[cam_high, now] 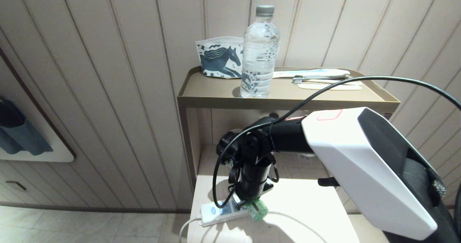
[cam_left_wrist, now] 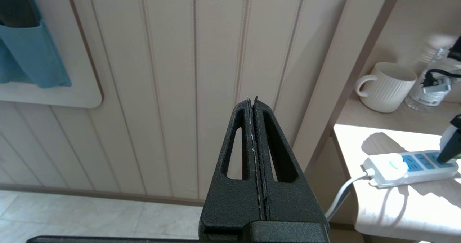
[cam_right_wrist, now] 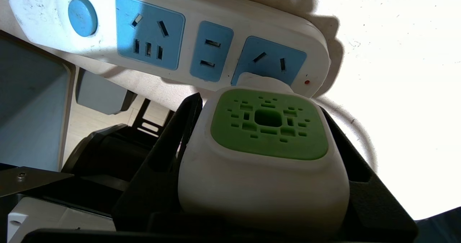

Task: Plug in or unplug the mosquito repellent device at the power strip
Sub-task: Insert the plug into the socket

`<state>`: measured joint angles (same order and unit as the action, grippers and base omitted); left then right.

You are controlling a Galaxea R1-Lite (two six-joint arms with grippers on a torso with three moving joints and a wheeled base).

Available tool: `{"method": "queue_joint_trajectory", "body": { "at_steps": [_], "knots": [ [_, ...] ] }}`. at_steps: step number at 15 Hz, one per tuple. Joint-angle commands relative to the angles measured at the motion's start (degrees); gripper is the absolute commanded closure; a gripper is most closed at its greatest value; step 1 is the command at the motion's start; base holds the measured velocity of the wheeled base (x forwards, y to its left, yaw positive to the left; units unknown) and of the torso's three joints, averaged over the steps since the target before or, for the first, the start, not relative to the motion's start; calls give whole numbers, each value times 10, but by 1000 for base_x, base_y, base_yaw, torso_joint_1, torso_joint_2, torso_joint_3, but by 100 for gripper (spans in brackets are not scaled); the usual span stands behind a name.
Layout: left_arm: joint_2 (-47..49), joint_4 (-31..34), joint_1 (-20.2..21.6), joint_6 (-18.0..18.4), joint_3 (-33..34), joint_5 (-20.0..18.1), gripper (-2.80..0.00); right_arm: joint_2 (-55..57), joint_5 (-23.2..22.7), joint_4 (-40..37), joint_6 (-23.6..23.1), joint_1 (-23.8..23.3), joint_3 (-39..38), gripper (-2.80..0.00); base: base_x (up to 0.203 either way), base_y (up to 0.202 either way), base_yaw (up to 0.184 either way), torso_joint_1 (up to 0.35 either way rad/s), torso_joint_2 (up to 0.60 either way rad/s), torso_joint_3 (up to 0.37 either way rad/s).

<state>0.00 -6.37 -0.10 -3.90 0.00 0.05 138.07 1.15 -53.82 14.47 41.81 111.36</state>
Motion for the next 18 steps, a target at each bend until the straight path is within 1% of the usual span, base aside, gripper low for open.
{"method": "queue_joint_trajectory", "body": {
  "at_steps": [1,9,11,18],
  "knots": [
    [0,0,0,-1,0,0,0,7,-1,-3,2,-1,-2,0,0,0,0,0,0,0],
    [0,0,0,-1,0,0,0,14,-8,-3,10,-7,-20,0,0,0,0,0,0,0],
    [1,0,0,0,0,0,0,21,-11,4,19,-7,-26,0,0,0,0,0,0,0],
    [1,0,0,0,0,0,0,19,-10,12,30,-7,-37,0,0,0,0,0,0,0]
  ]
}}
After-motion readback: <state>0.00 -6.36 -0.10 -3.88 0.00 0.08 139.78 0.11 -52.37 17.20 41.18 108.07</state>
